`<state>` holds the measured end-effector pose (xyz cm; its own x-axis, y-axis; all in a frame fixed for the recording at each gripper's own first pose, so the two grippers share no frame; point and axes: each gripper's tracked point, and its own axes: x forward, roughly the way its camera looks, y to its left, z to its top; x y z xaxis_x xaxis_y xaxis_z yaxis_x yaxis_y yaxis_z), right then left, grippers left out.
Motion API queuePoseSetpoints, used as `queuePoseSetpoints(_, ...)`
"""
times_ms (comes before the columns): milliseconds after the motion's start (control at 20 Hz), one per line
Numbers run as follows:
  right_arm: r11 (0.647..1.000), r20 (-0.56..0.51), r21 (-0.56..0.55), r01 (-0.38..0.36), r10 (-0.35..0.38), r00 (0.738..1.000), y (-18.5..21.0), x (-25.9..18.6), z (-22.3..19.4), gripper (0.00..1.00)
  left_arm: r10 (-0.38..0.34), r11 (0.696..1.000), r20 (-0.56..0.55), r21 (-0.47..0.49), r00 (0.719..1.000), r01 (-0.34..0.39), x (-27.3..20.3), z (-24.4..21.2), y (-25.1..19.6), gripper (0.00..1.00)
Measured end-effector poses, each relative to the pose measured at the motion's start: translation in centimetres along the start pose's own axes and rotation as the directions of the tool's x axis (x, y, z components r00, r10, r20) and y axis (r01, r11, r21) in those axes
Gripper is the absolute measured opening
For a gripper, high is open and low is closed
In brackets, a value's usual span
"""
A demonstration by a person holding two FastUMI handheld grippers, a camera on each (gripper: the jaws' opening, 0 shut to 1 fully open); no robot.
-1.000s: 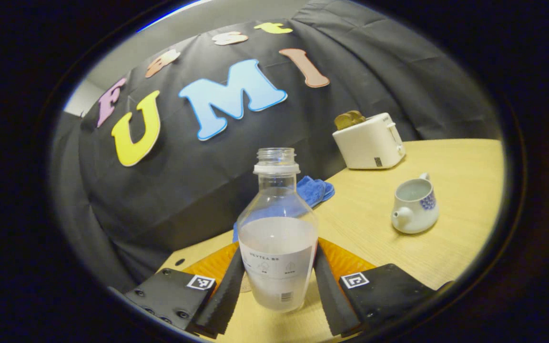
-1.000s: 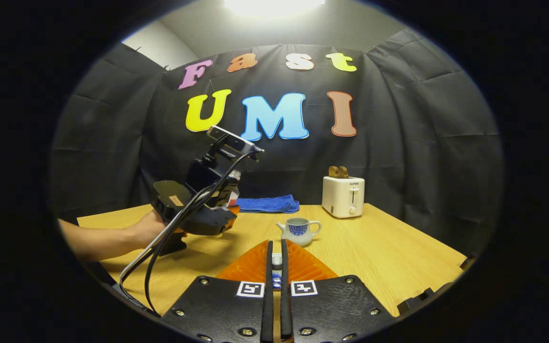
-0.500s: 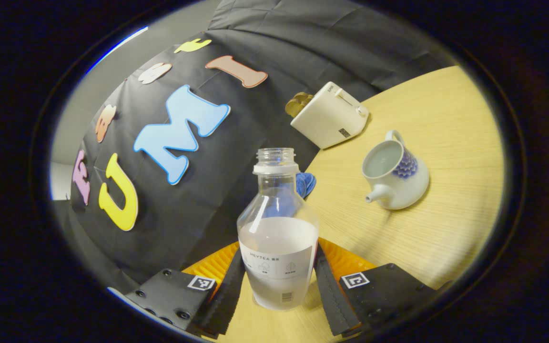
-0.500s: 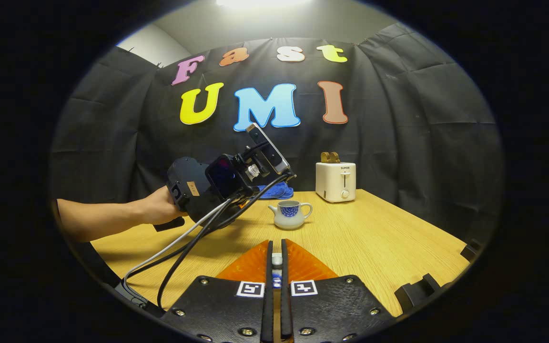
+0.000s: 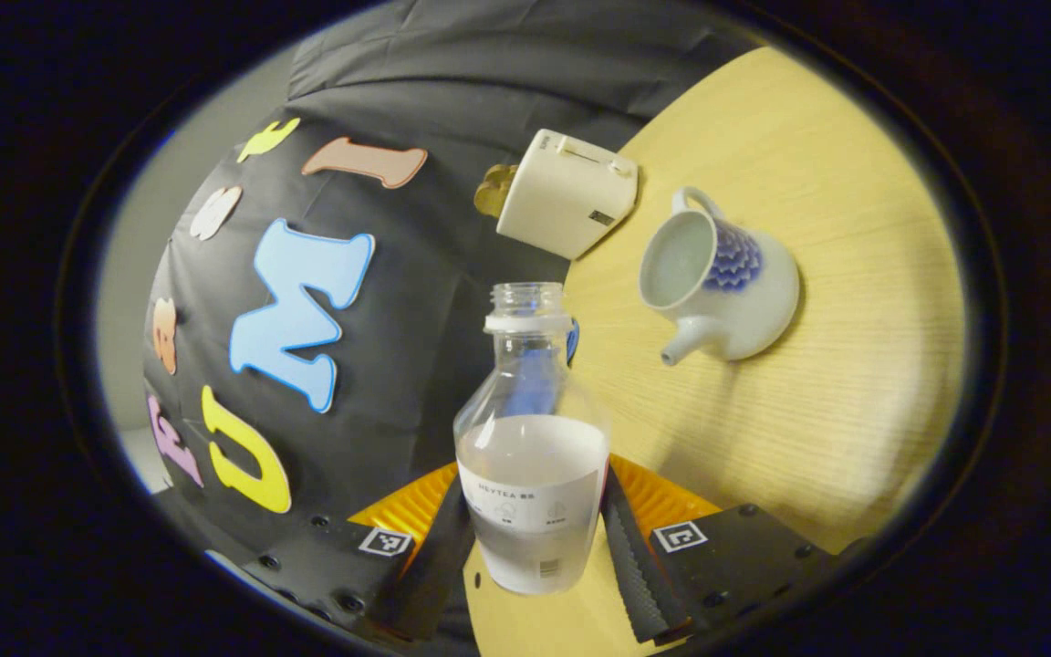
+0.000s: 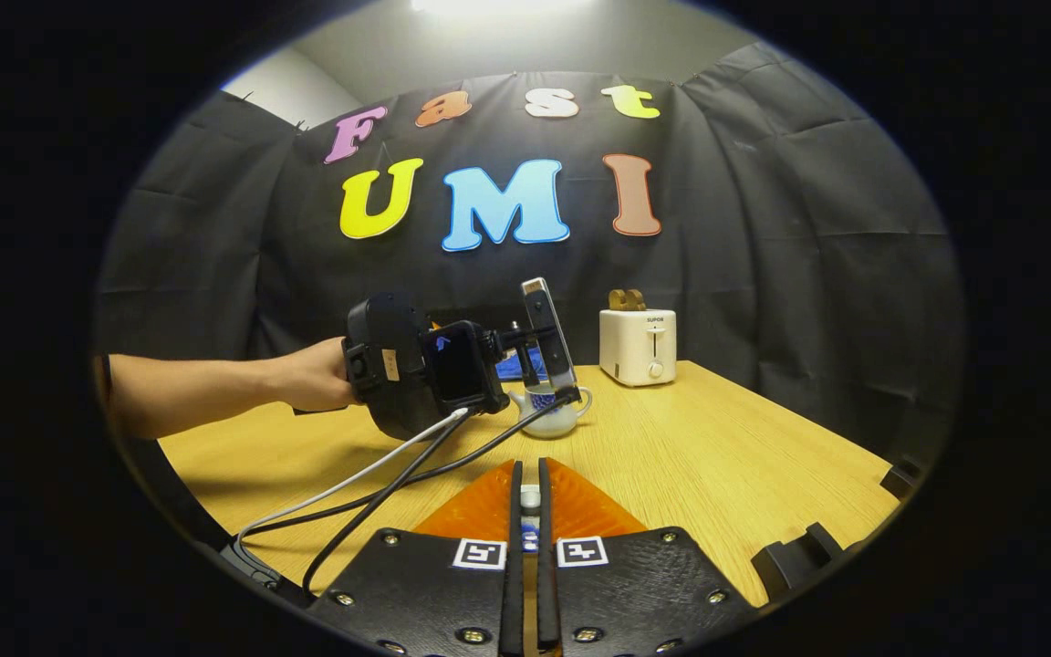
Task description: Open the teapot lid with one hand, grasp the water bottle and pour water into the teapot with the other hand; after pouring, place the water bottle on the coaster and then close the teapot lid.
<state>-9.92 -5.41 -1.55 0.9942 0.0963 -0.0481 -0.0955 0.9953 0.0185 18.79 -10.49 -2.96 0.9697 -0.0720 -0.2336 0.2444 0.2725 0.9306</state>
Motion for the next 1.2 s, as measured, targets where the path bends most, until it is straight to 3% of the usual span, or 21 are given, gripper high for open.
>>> queuePoseSetpoints(350, 1.0, 0.0, 0.008, 0.01, -0.01, 1.0, -0.5, 0.1, 0.0, 0.06, -0.037, 0.984, -0.013, 0.175, 0.999, 0.039, 0.7, 1.1, -0.9, 0.87)
queuePoseSetpoints(650, 1.0, 0.005, 0.01, 0.018, -0.018, 1.0, -1.0, 0.1, 0.0, 0.06, -0.035, 0.95, -0.019, 0.308, 0.999, 0.04, 0.6, 2.0, -0.8, 0.87)
queuePoseSetpoints(1200, 0.999, 0.004, 0.02, 0.03, -0.031, 1.0, -1.9, 0.0, -0.2, 0.06, -0.015, 0.857, -0.035, 0.515, 0.999, 0.031, 0.8, 3.1, 1.0, 0.86)
